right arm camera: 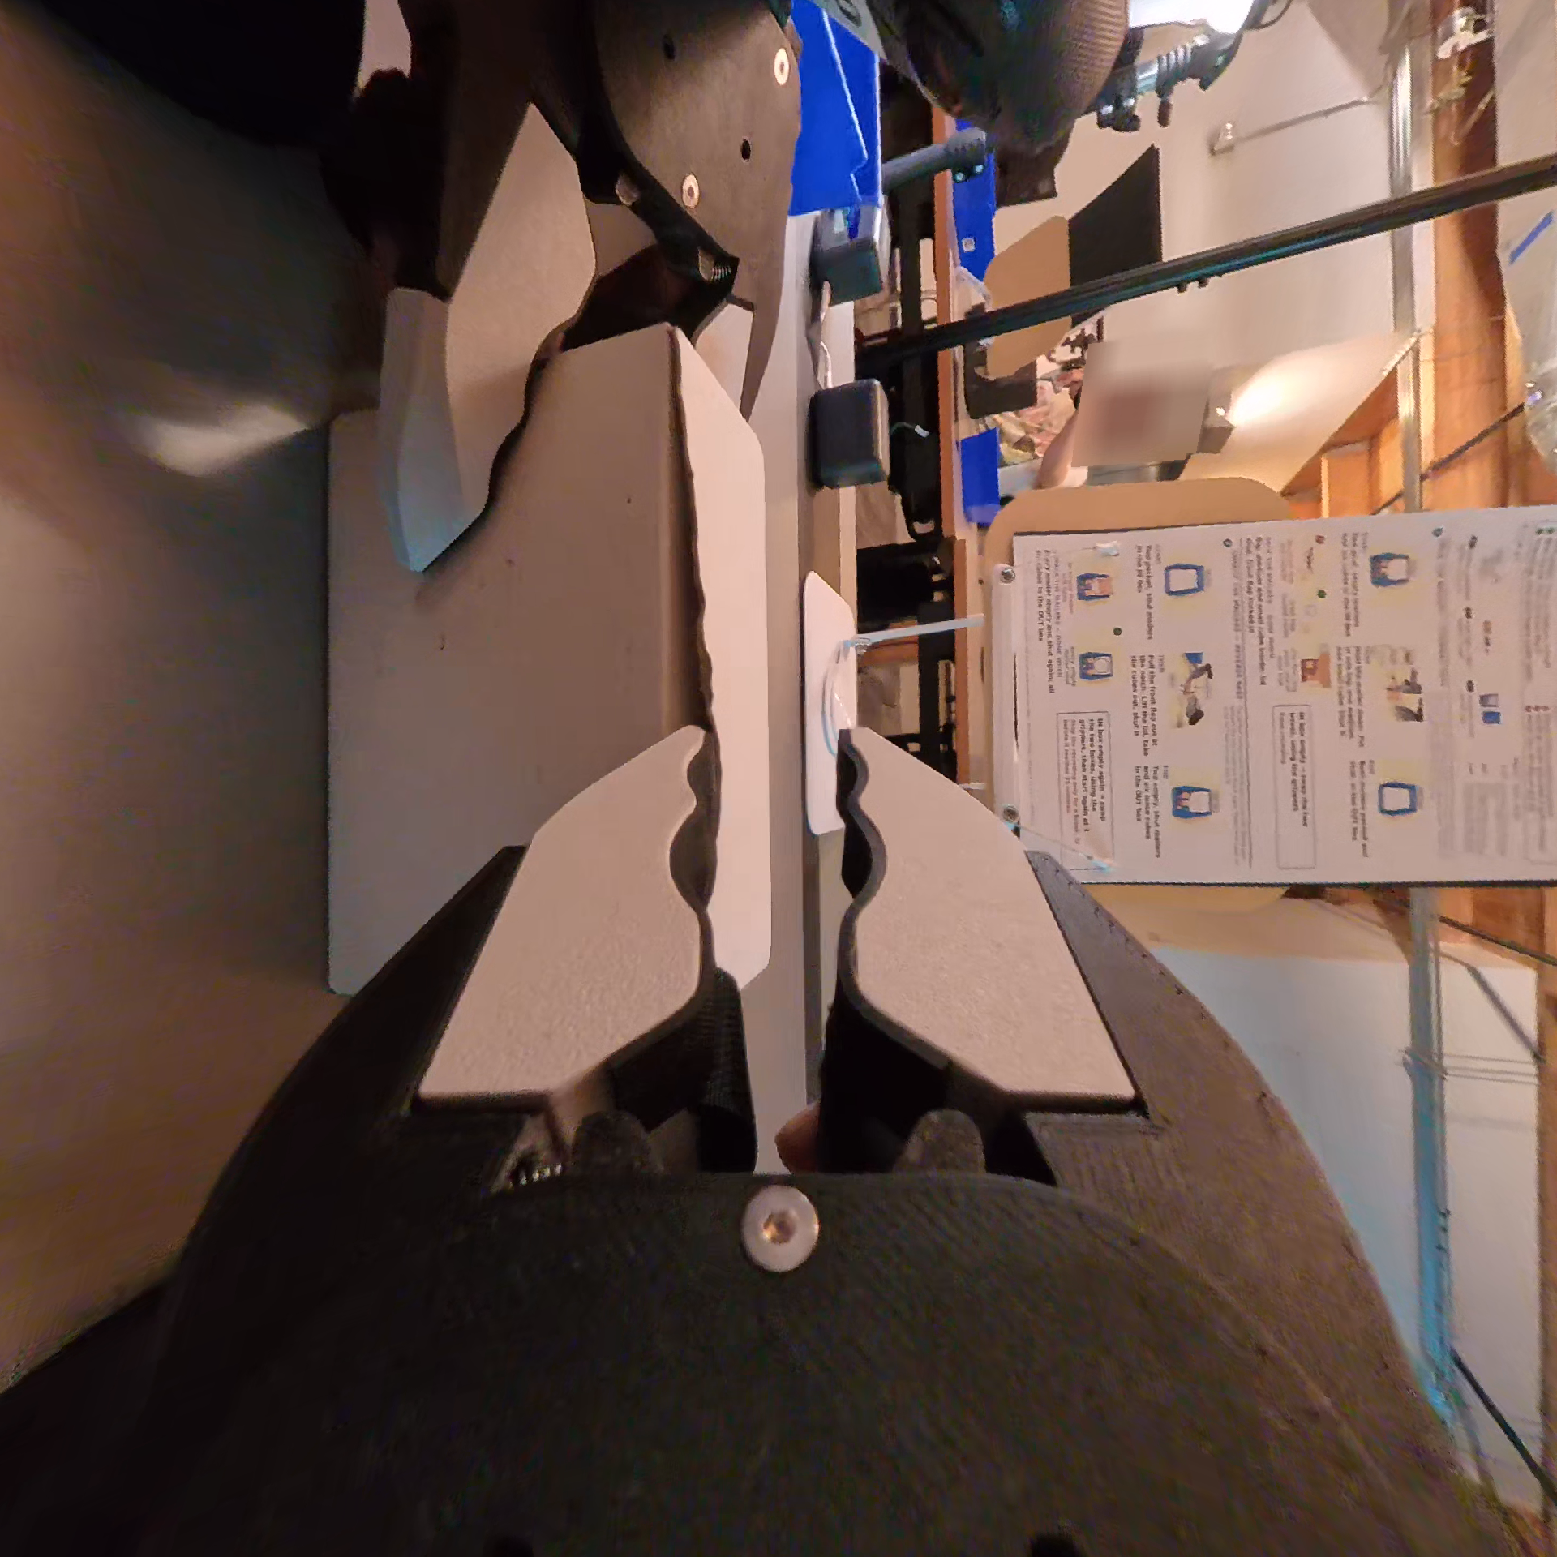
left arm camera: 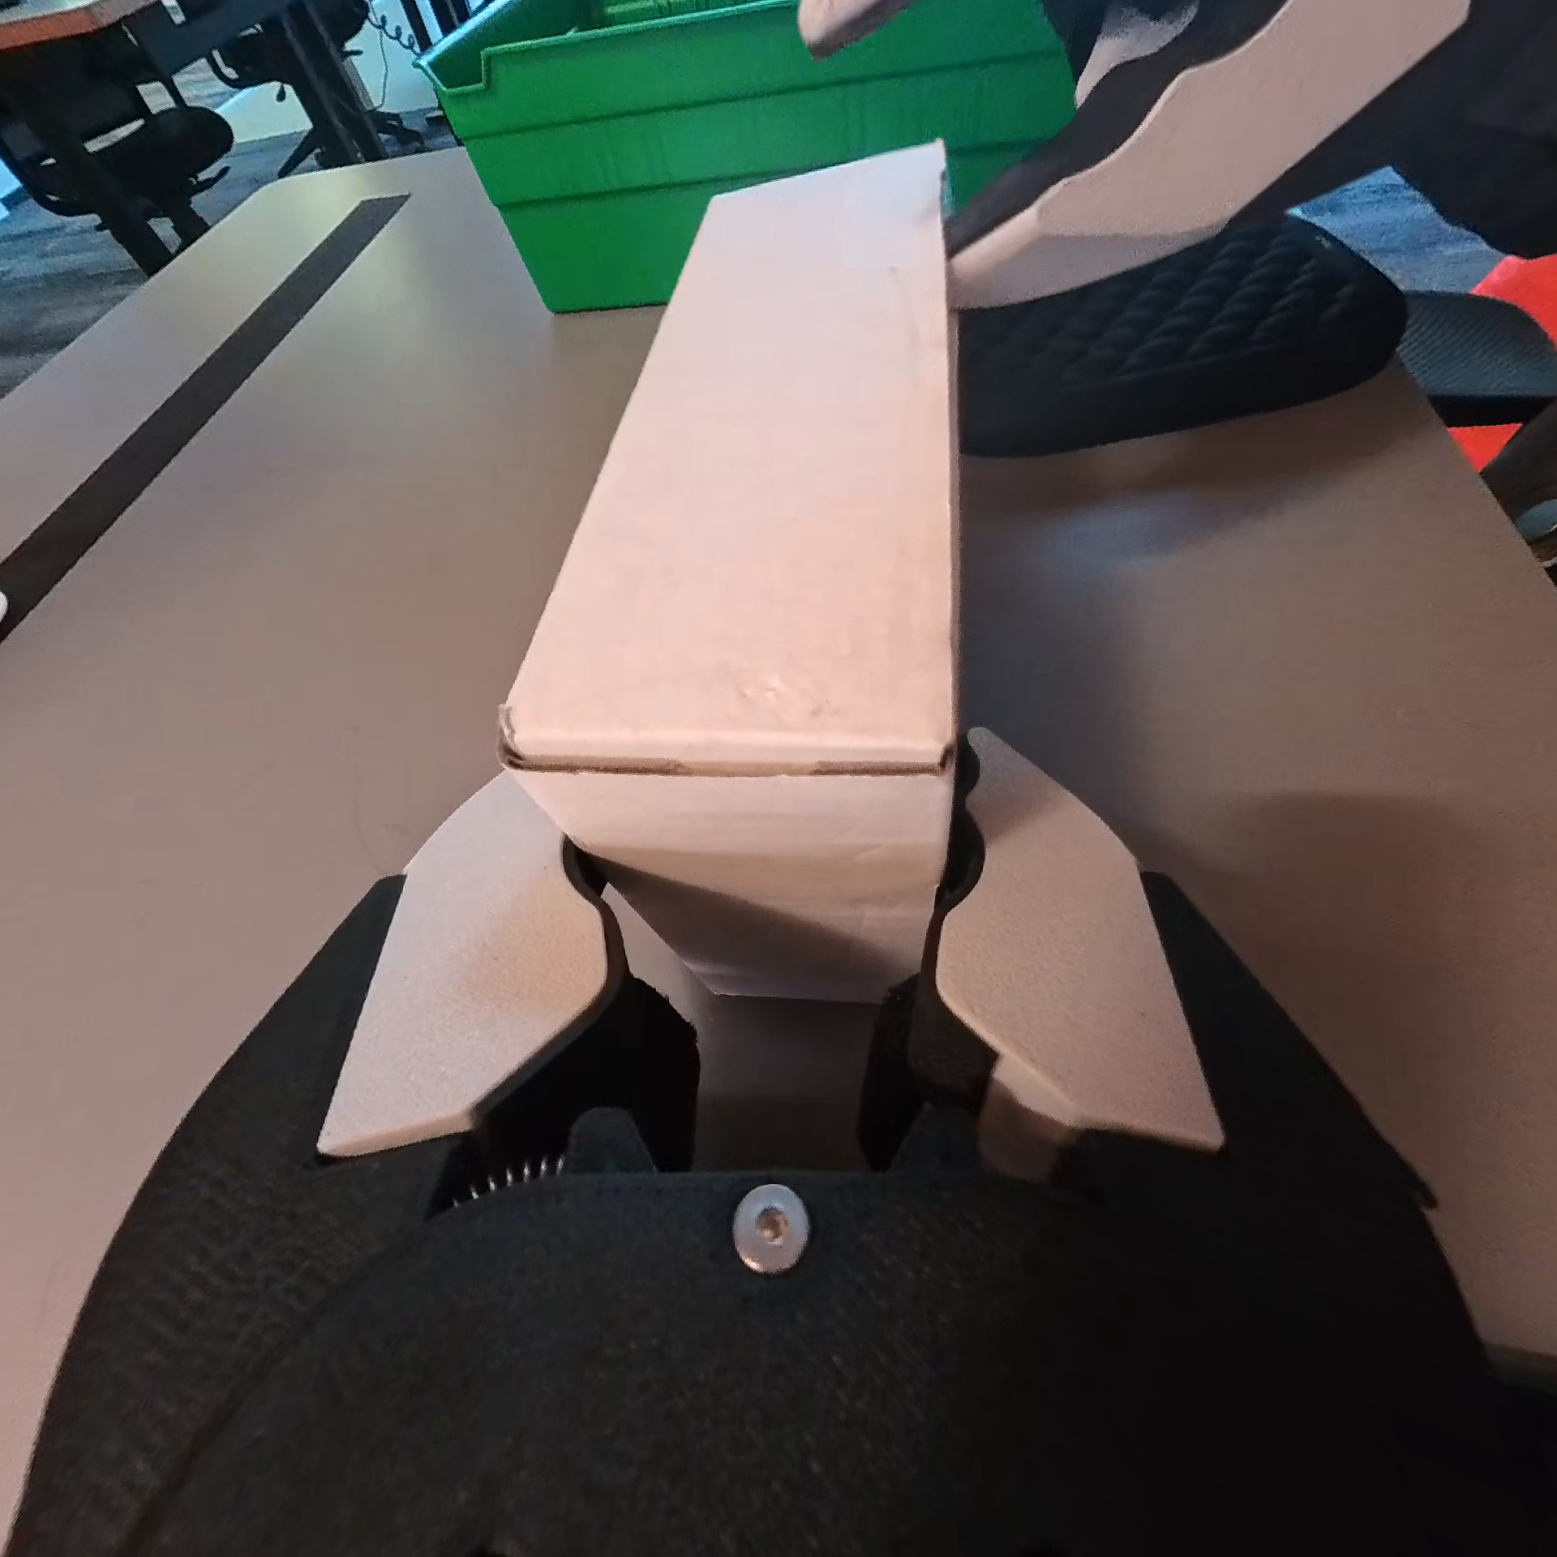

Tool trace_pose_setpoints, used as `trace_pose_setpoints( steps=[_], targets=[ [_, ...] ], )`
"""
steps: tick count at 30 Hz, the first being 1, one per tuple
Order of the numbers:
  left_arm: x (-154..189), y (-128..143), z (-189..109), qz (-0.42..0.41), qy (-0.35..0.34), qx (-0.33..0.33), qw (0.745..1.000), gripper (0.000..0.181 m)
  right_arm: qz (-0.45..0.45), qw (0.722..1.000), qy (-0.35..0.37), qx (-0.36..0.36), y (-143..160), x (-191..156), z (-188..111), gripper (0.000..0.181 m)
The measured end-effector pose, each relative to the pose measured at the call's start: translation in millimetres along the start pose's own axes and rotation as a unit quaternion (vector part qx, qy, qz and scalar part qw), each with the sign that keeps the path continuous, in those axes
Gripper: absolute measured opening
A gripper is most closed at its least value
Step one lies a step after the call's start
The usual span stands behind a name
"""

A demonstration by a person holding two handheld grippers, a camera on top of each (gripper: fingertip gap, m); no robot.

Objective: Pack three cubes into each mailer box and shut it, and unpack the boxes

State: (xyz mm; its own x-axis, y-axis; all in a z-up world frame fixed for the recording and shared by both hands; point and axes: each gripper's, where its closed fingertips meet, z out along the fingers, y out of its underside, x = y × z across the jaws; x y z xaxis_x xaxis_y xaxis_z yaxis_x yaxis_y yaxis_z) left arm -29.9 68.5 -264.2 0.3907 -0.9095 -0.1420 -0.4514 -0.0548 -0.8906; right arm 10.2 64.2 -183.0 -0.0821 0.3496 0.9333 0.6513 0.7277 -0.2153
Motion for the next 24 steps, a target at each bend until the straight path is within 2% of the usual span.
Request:
trace_pose_setpoints(
  steps=[7,11,14,16,24],
  targets=[
    [-0.1,0.8,0.0,0.0,0.0,-0.008,1.0,0.078,0.013,1.0,-0.018,-0.022,-2.9,0.5,8.6,0.024],
    [-0.9,1.0,0.0,-0.002,-0.002,-0.009,1.0,0.078,0.002,0.999,-0.024,-0.038,-2.9,-0.3,15.0,0.016],
    [-0.7,1.5,0.0,0.001,-0.004,-0.013,1.0,0.079,-0.024,0.998,-0.035,-0.05,-4.0,-5.6,18.5,0.002],
    [-1.3,1.5,0.1,0.001,-0.007,-0.013,1.0,0.079,-0.046,0.997,-0.034,-0.057,-3.6,-5.2,19.6,0.001],
    [-6.9,1.3,-1.4,-0.035,-0.015,-0.014,0.999,0.079,0.044,0.971,-0.23,-0.05,-1.9,-1.4,26.5,0.006]
  ],
)
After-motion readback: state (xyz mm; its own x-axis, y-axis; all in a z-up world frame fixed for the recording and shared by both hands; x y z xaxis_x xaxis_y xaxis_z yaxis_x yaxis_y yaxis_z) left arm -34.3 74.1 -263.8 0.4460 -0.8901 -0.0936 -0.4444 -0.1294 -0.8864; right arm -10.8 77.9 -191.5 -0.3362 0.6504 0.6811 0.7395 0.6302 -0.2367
